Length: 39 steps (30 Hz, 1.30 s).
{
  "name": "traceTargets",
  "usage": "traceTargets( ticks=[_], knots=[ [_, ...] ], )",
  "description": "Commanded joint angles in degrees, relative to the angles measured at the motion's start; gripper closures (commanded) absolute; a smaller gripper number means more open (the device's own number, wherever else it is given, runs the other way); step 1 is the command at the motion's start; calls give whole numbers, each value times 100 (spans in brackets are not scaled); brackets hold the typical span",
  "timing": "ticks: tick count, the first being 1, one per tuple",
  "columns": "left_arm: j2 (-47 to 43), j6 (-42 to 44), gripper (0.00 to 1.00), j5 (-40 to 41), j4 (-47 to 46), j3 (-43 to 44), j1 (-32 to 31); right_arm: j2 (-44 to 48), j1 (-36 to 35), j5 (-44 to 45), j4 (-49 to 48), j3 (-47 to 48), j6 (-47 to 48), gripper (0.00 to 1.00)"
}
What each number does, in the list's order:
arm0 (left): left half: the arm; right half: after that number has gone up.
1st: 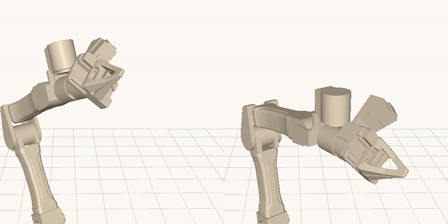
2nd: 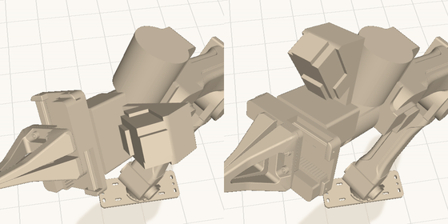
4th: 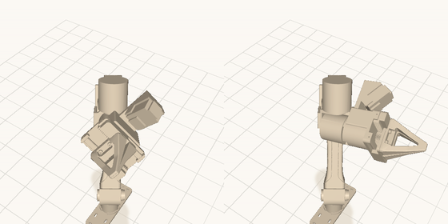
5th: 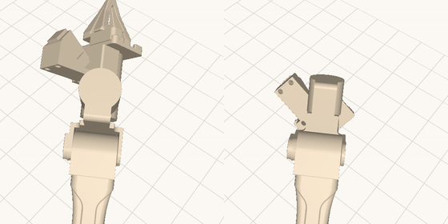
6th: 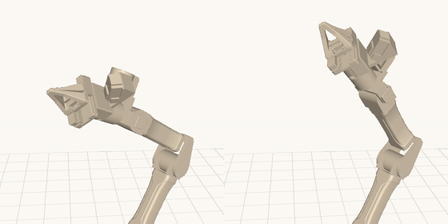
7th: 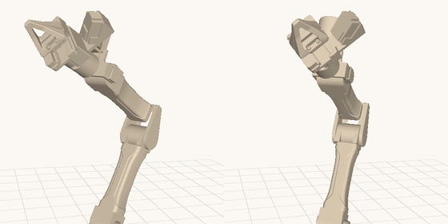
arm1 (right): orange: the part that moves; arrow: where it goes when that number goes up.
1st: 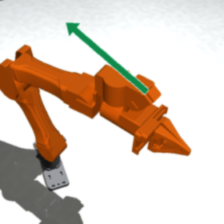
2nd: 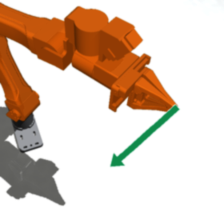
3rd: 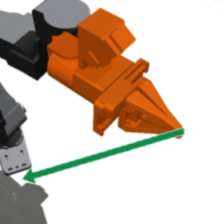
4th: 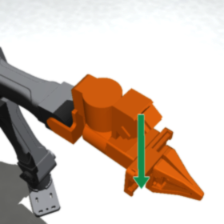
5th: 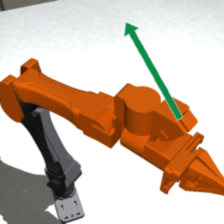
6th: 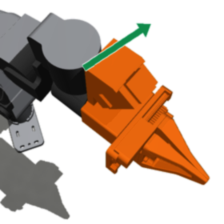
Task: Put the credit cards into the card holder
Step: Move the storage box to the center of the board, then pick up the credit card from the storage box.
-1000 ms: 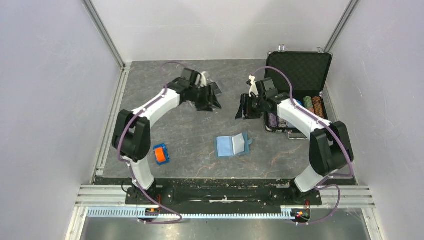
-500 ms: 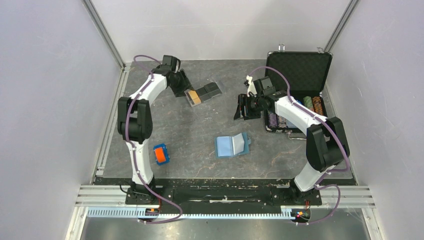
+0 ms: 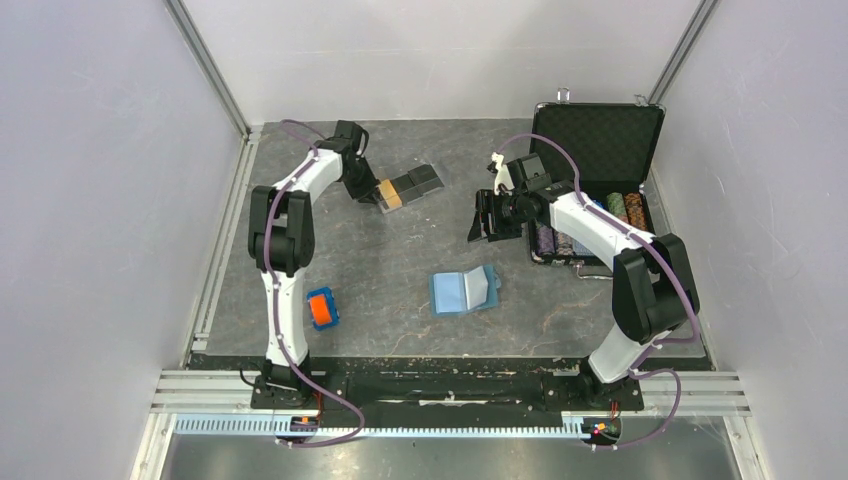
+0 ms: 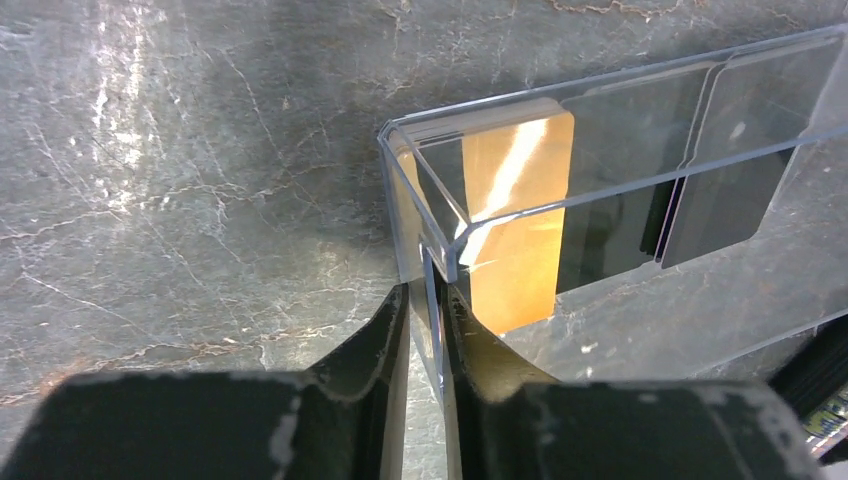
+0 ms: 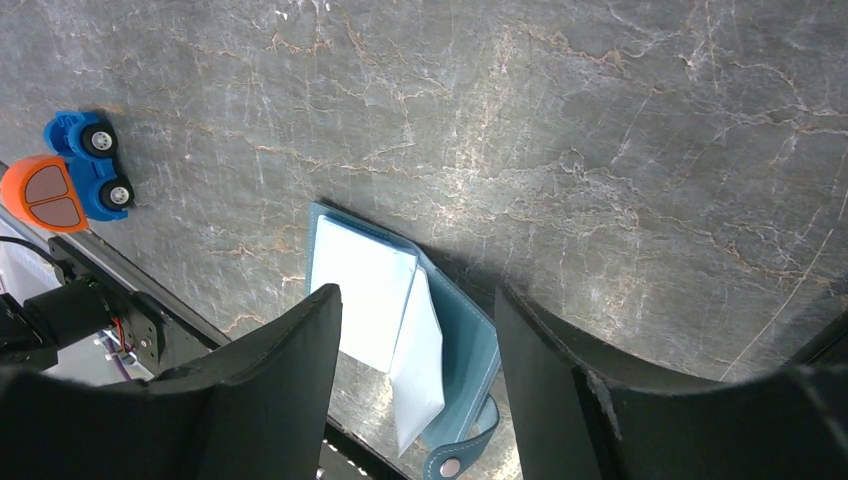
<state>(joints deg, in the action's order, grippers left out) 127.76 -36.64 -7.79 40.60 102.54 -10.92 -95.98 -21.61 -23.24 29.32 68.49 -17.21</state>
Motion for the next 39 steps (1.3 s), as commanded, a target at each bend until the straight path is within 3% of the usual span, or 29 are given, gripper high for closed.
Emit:
traceTargets(
  ticks=[1,8,21,24,28,34,39],
  knots=[
    [-288,581,82,109,177,-191,-115,160,25,-77,21,16,111,39],
    [-745,1115,95,30,248,-667,-396,130,29,-104,22,92,156,39],
    [-1938,2172,97,232,390,-2142,-578,-247,-57,-462,-296,148,18,26],
    [-2042,2416,93,198,379,-2386,-578,-428,-182,-603,-528,162,-132,25],
    [-2234,2464,69,226,396,-2427,-584,-773,-332,-666,-758,292,-280,24],
    [-2535,2198,63,443,722,-1915,-685,-1218,-377,-519,-970,586,-373,33],
    [-2493,2032,60,133,696,-1600,-969,-1393,-404,-820,-1375,583,-604,38]
  ],
)
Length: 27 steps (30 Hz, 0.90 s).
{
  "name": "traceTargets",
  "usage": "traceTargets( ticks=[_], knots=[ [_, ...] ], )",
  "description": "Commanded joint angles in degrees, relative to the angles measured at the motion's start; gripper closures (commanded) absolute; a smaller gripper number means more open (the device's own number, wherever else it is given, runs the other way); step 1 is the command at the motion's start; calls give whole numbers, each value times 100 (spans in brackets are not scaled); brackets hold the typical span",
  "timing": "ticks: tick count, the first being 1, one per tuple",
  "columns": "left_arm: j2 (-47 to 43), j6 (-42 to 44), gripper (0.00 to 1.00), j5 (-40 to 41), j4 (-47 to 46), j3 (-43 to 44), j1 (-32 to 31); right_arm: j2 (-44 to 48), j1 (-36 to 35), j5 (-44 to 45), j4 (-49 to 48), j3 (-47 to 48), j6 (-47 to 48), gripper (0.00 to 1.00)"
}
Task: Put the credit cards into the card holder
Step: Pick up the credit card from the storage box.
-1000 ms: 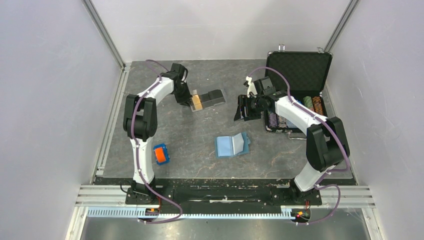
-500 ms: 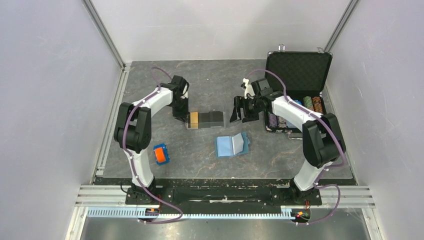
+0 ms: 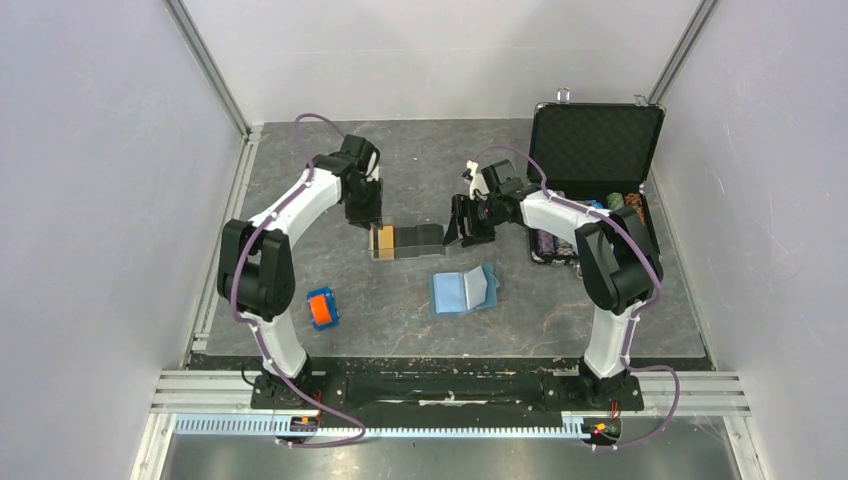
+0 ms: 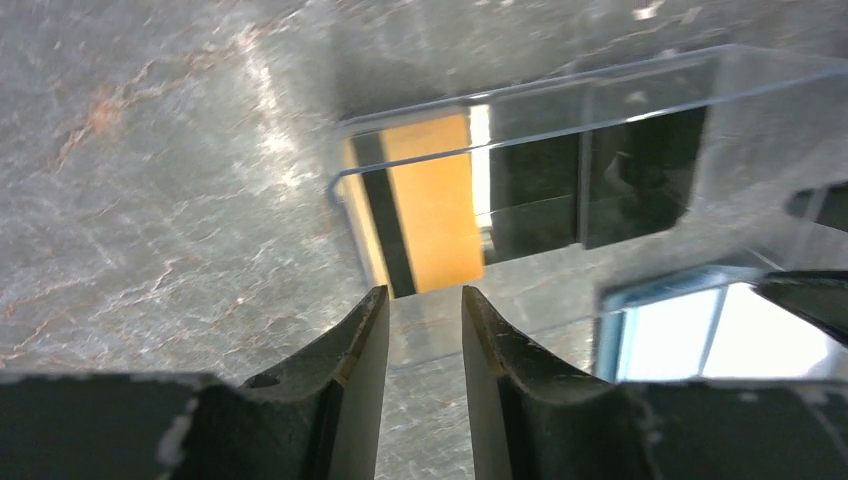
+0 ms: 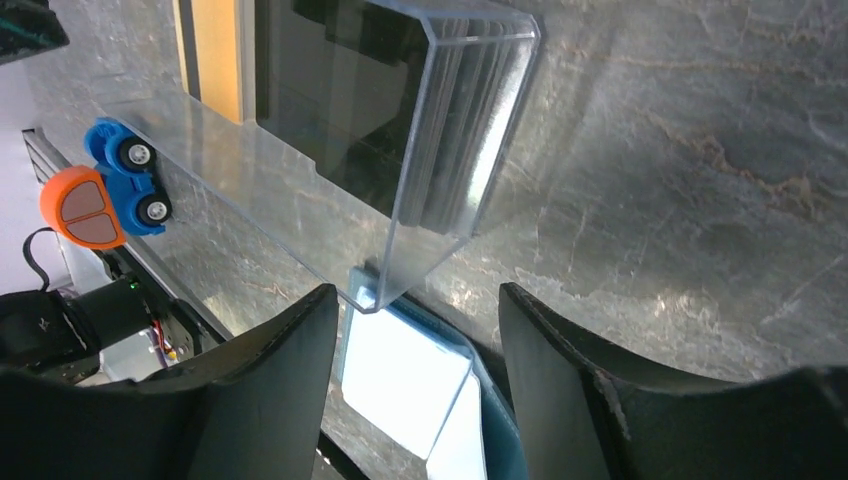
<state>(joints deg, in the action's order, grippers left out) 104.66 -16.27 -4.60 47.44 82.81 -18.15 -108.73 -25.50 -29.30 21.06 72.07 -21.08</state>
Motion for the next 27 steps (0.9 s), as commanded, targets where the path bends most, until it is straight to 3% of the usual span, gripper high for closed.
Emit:
traceTargets(
  ticks=[1,16,27],
  knots=[
    [-114,-55,59,-333,-38,417,-313,-131,-25,-279,-615,198,-266,38],
    [1178,-640,54,-1005,-976,290,-944,102,-104,-800,-1438,-508,-856,46],
    [1397,-969,55,-1552,-1565,113,-1152,102,-205,-1035,-1560,-642,-991,55]
  ],
)
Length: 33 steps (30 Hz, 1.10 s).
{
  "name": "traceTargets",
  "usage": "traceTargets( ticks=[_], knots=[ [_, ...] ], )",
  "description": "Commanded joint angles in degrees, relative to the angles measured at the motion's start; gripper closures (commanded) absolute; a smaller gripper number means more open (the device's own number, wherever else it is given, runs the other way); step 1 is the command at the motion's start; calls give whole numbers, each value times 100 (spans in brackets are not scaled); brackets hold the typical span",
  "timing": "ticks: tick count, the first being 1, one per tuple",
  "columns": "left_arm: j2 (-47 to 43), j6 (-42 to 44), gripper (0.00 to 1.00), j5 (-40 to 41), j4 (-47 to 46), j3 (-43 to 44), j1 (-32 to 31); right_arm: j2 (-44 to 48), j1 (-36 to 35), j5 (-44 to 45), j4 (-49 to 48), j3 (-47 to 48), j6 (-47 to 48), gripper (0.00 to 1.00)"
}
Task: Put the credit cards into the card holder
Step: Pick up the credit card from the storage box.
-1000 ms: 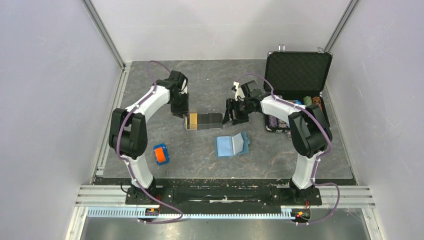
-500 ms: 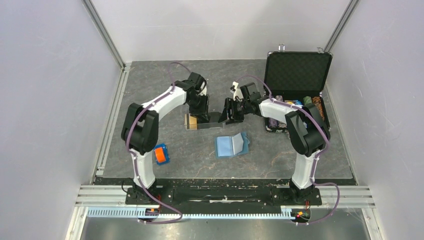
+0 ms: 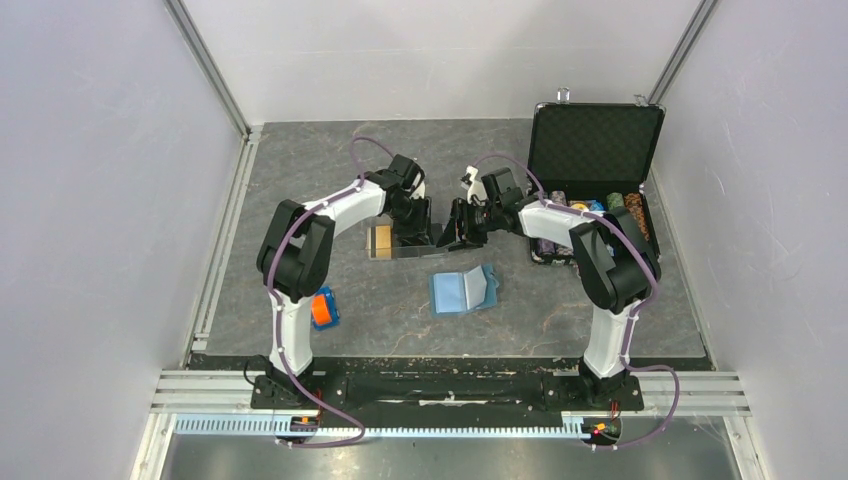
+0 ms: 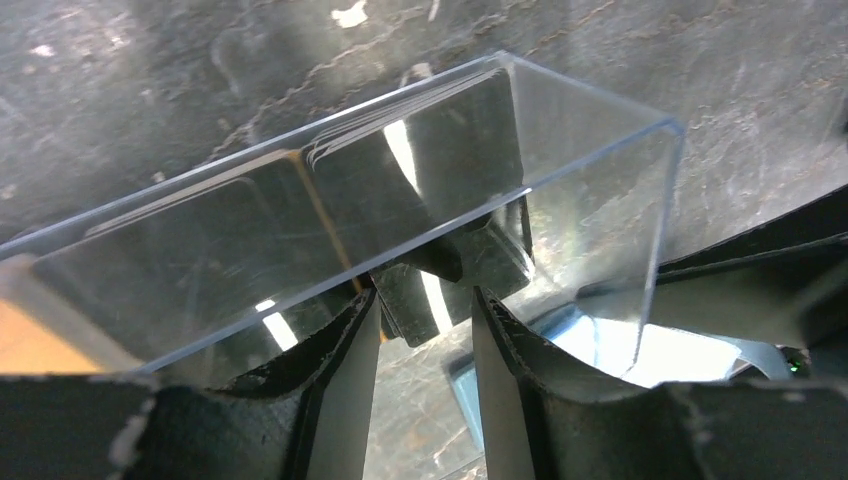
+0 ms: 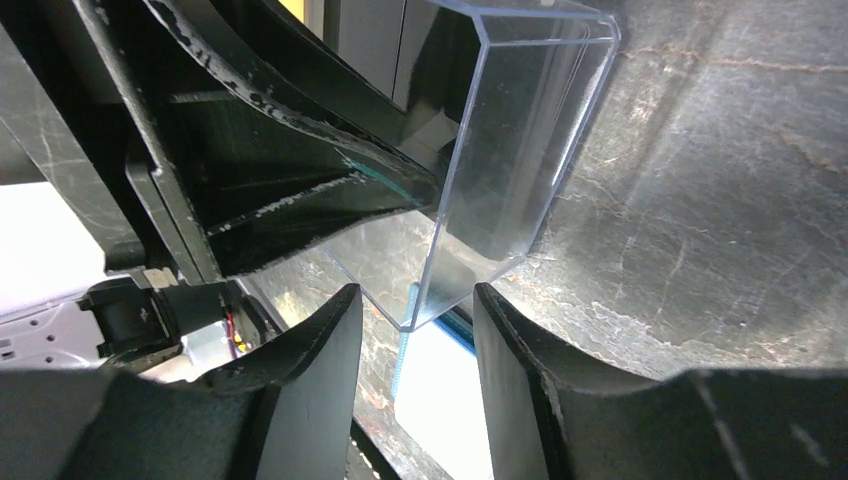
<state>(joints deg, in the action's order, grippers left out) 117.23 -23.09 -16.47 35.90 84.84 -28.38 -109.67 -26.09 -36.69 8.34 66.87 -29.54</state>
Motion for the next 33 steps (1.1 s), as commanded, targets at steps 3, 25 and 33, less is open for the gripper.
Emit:
traceTargets(
  ticks=[3,25,33],
  knots=[
    [147,-316,55,-467,-472,-140,-157,242,-185,-382,-407,-238,-239,56],
    [-39,-36,54,571,374,128,-159,335,-181,284,346,221,385,43],
    [107,-108,76,346,312,286,-212,264,-184,231,344,264,380,64]
  ],
)
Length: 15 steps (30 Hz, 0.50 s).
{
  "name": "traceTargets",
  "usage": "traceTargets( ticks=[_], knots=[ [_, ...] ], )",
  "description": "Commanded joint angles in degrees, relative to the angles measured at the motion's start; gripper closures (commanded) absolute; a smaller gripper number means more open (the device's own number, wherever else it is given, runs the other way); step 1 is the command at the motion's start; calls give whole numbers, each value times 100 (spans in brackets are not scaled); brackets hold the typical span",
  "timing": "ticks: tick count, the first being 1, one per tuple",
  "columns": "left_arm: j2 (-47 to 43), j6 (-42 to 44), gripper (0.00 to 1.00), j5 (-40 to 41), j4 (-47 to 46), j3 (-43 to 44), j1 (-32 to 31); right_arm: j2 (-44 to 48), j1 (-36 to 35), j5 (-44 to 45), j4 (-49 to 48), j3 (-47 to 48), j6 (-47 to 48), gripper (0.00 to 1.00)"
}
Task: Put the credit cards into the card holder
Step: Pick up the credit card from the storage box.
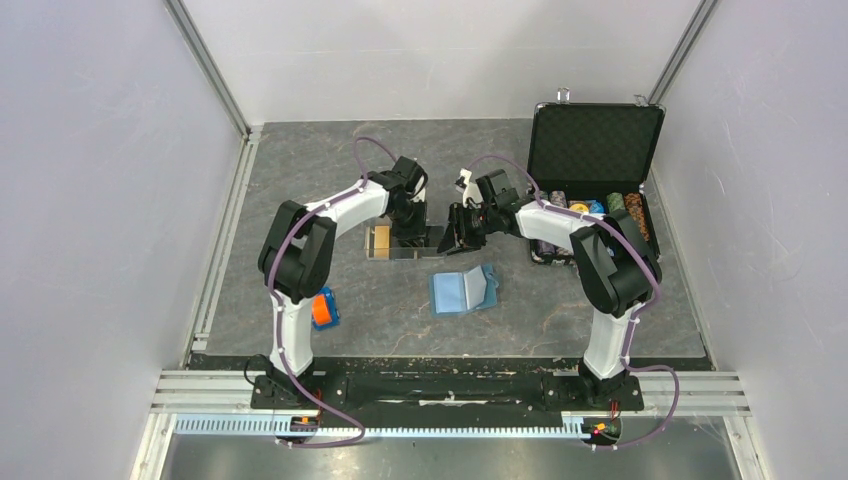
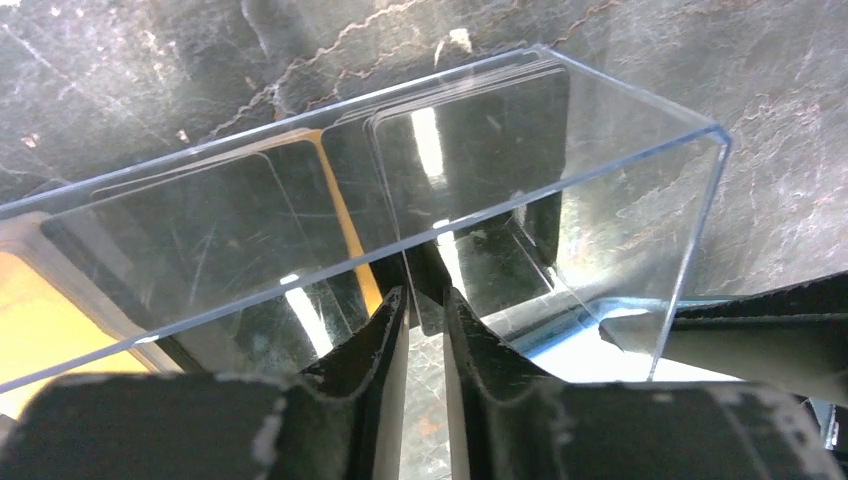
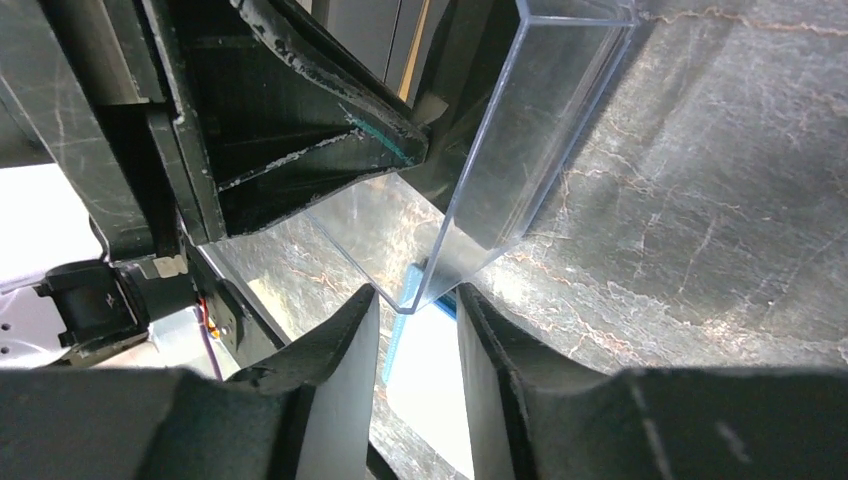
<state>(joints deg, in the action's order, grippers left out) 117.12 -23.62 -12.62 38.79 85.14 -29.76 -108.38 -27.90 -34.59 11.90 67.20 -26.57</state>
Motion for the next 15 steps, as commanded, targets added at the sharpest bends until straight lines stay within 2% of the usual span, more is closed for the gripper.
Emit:
traceTargets(
  ticks=[1,5,9,10,12,15],
  knots=[
    [118,-60,78,-32,24,278,-90,141,-9,13,-10,229,83,67],
    [133,-35,87,93,146,369,-149,150,-9,-5,12,216,96,71],
    [237,118,87,321,457,575,-235,140,-13,-26,12,217,95,72],
    [257,165,85,399,554,635,-269,141,-4,-30,12,216,97,72],
    [310,222,73,545,697,738,-325,138,-11,-30,8,215,98,72],
    [378,308,69,693,863,892,-399,143,-9,-39,13,215,92,72]
  ],
)
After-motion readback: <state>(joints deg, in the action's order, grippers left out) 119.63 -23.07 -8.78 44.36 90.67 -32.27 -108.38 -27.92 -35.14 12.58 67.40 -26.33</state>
